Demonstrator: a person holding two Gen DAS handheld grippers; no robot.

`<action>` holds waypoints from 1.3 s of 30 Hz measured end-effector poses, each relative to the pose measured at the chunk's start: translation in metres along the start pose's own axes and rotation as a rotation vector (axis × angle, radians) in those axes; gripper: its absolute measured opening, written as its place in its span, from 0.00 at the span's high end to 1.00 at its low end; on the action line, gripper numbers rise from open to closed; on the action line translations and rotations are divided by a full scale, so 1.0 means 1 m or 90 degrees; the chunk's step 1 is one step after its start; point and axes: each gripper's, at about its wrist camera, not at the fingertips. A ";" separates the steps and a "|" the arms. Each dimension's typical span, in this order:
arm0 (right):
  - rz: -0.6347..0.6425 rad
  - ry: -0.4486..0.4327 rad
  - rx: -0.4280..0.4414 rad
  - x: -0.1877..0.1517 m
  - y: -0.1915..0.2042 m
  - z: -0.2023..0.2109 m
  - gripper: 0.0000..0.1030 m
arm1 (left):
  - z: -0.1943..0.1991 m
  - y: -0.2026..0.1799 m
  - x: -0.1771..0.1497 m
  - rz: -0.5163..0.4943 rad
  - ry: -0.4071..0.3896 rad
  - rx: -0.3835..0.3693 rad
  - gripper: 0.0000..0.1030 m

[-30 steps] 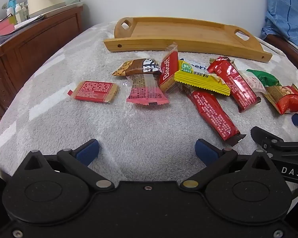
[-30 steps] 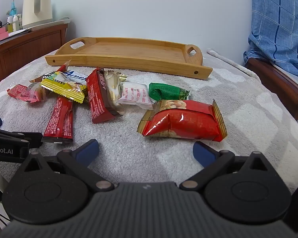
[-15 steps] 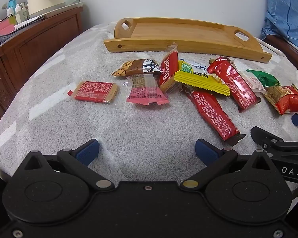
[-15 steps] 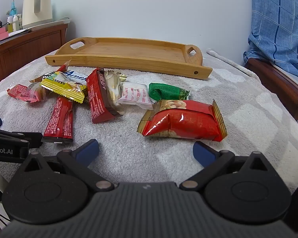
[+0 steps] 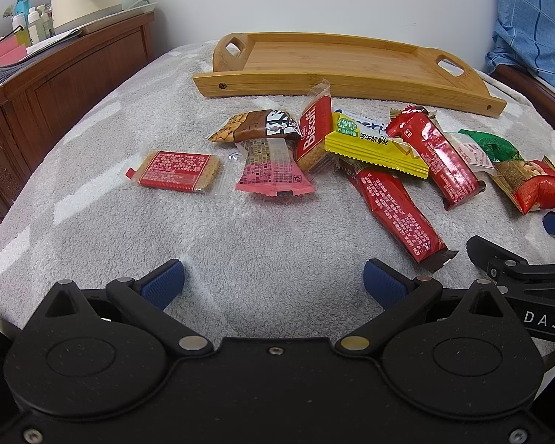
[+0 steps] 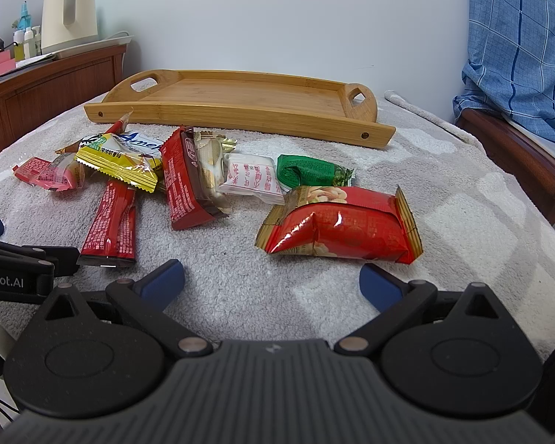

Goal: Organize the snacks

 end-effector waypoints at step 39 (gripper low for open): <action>0.001 0.000 0.000 0.000 0.000 0.000 0.00 | 0.005 -0.001 0.001 -0.001 -0.006 0.001 0.00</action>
Point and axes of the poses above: each gripper's, at about its wrist camera, not at the fingertips, and z roughly against the way its jaws point, y to its left, x to its top, and after that the axes turned 5 degrees about -z, right-handed
